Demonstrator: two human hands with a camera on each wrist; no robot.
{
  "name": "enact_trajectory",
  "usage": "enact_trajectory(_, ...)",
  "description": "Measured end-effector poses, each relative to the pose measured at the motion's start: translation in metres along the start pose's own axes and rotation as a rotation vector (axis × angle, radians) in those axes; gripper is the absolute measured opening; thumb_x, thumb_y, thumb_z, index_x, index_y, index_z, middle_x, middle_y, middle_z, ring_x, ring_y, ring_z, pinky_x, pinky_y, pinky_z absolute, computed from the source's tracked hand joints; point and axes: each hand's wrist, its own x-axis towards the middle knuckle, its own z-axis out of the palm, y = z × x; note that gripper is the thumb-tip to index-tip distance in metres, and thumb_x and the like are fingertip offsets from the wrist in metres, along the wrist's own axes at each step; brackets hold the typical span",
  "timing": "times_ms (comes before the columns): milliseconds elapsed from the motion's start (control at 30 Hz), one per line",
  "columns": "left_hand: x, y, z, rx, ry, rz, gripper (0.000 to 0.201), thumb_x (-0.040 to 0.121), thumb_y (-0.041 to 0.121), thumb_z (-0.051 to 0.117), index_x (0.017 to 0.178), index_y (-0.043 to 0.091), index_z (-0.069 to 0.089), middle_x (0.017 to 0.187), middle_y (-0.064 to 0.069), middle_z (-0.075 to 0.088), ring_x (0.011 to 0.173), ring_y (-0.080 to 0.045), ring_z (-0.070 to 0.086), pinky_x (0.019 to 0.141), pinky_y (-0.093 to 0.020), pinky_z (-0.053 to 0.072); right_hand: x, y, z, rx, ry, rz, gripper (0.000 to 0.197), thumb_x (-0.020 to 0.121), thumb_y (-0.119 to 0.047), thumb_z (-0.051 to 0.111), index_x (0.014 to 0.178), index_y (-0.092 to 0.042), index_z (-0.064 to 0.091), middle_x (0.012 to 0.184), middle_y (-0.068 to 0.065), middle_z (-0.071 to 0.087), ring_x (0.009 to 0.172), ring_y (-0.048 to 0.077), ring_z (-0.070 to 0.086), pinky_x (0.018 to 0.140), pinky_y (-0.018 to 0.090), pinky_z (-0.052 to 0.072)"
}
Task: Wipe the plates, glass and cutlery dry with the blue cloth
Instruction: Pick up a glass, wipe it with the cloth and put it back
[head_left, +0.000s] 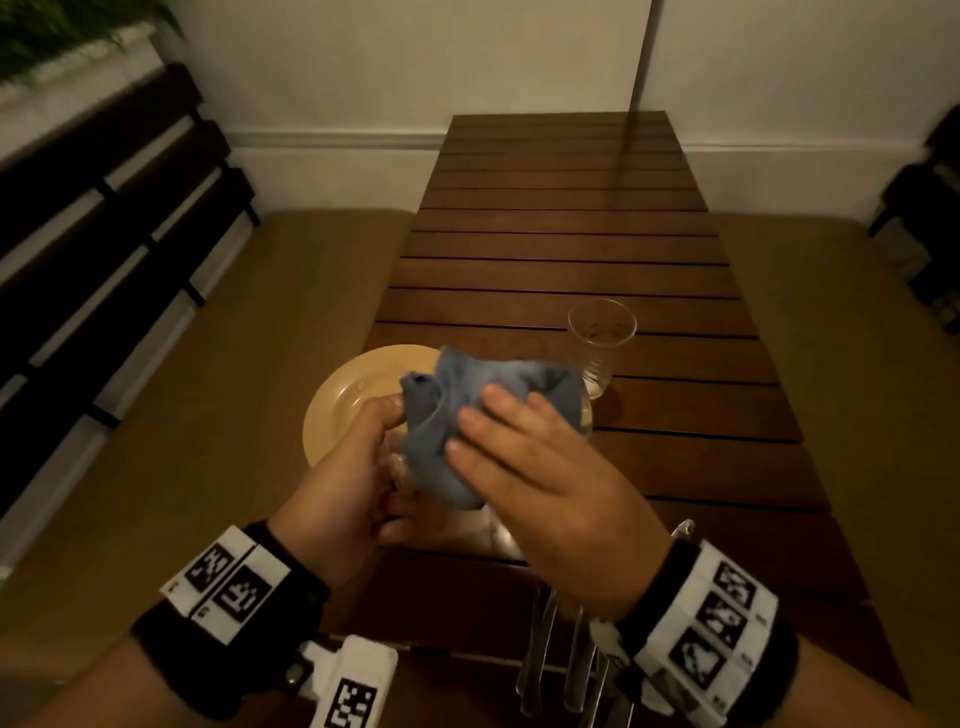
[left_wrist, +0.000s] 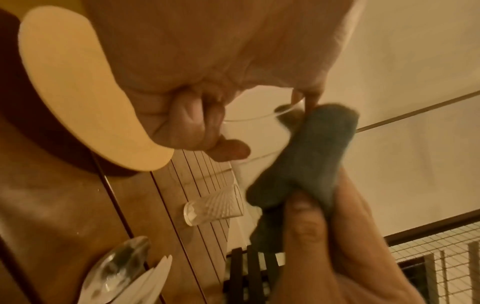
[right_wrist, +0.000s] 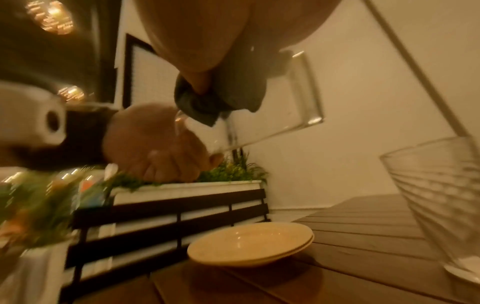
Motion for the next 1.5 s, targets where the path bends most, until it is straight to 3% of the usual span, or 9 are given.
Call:
enact_trajectory(267,-0.008,-0.004,-0.009,-0.242,-0.116,-0.206,0.055,0.073,0.064,0.063,0.083,0.010,0.064,0.059,-0.006,0.048,0.044,-0.011,0.030,0.046,-0.019,0.016,-0.037,0.031,-0.014,-0.272,-0.014,-0.065,0.038,0.091,-0.011,0.070,0.128,-0.011,0.061,0.142,0.014,0.049,0.140,0.032,0.040,0.113,0.050,0.036)
enact_trajectory(500,-0.005,0.000,0.005,-0.200,-0.147,-0.182,0.057,0.073,0.064,0.064,0.110,0.021,0.056,0.070,0.001,0.042,0.046,-0.009,0.028,0.039,-0.015,0.019,-0.011,0.001,0.000,-0.129,-0.020,-0.015,0.037,0.100,-0.010,0.055,0.136,-0.008,0.051,0.147,0.013,0.046,0.142,0.030,0.037,0.114,0.050,0.035)
enact_trajectory(700,-0.014,-0.002,0.002,0.268,0.164,0.114,0.070,0.061,0.064,0.069,0.111,0.016,0.059,0.066,-0.001,0.058,0.049,-0.010,0.048,0.047,-0.027,0.035,0.001,0.015,-0.011,0.261,-0.001,0.570,0.045,0.098,-0.018,0.048,0.143,-0.022,0.043,0.149,-0.010,0.041,0.143,0.001,0.029,0.117,0.031,0.030)
enact_trajectory(867,-0.019,0.000,0.002,0.785,0.232,0.455,0.050,0.065,0.061,0.075,0.097,0.035,0.046,0.064,-0.007,0.061,0.049,-0.006,0.052,0.047,-0.022,0.045,0.034,0.010,-0.026,0.438,-0.172,0.612,0.038,0.100,-0.014,0.049,0.134,-0.029,0.057,0.136,-0.014,0.058,0.128,-0.006,0.045,0.110,0.023,0.038)
enact_trajectory(1000,-0.020,-0.004,-0.003,1.086,0.195,0.699,0.062,0.062,0.069,0.067,0.108,0.037,0.042,0.065,0.008,0.056,0.050,-0.010,0.053,0.043,-0.023,0.046,0.050,0.004,-0.043,0.590,-0.330,0.529,0.035,0.101,-0.015,0.048,0.129,-0.032,0.060,0.120,-0.017,0.065,0.111,-0.004,0.057,0.094,0.013,0.045)
enact_trajectory(1133,-0.023,-0.004,-0.010,1.275,0.110,0.857,0.072,0.060,0.071,0.066,0.116,0.031,0.044,0.068,0.017,0.051,0.055,0.001,0.050,0.045,-0.018,0.046,0.032,0.030,-0.047,0.578,-0.386,0.744,0.030,0.103,-0.019,0.046,0.122,-0.033,0.065,0.065,-0.022,0.065,0.052,-0.004,0.055,0.050,0.013,0.042)
enact_trajectory(1233,-0.027,-0.005,-0.004,1.187,0.142,0.732,0.067,0.058,0.070,0.067,0.111,0.037,0.042,0.065,0.010,0.054,0.051,-0.005,0.052,0.045,-0.020,0.048,0.018,0.017,-0.035,0.639,-0.252,0.733,0.035,0.101,-0.011,0.049,0.128,-0.029,0.062,0.098,-0.027,0.070,0.090,-0.011,0.064,0.080,0.017,0.054)
enact_trajectory(1300,-0.022,-0.003,0.000,0.877,0.186,0.591,0.060,0.056,0.063,0.070,0.103,0.035,0.046,0.066,-0.004,0.058,0.052,-0.008,0.056,0.047,-0.022,0.050,0.013,0.001,-0.025,0.571,-0.126,0.577,0.045,0.096,-0.007,0.055,0.137,-0.026,0.055,0.138,-0.015,0.057,0.130,-0.004,0.047,0.110,0.023,0.039)
enact_trajectory(1500,-0.010,0.005,0.010,0.151,0.186,0.263,0.043,0.068,0.050,0.065,0.094,0.017,0.058,0.056,0.003,0.051,0.039,-0.006,0.043,0.042,-0.022,0.026,-0.023,0.026,-0.003,0.062,0.069,0.064,0.036,0.099,-0.011,0.054,0.135,-0.009,0.051,0.145,0.011,0.048,0.141,0.026,0.039,0.113,0.047,0.037)
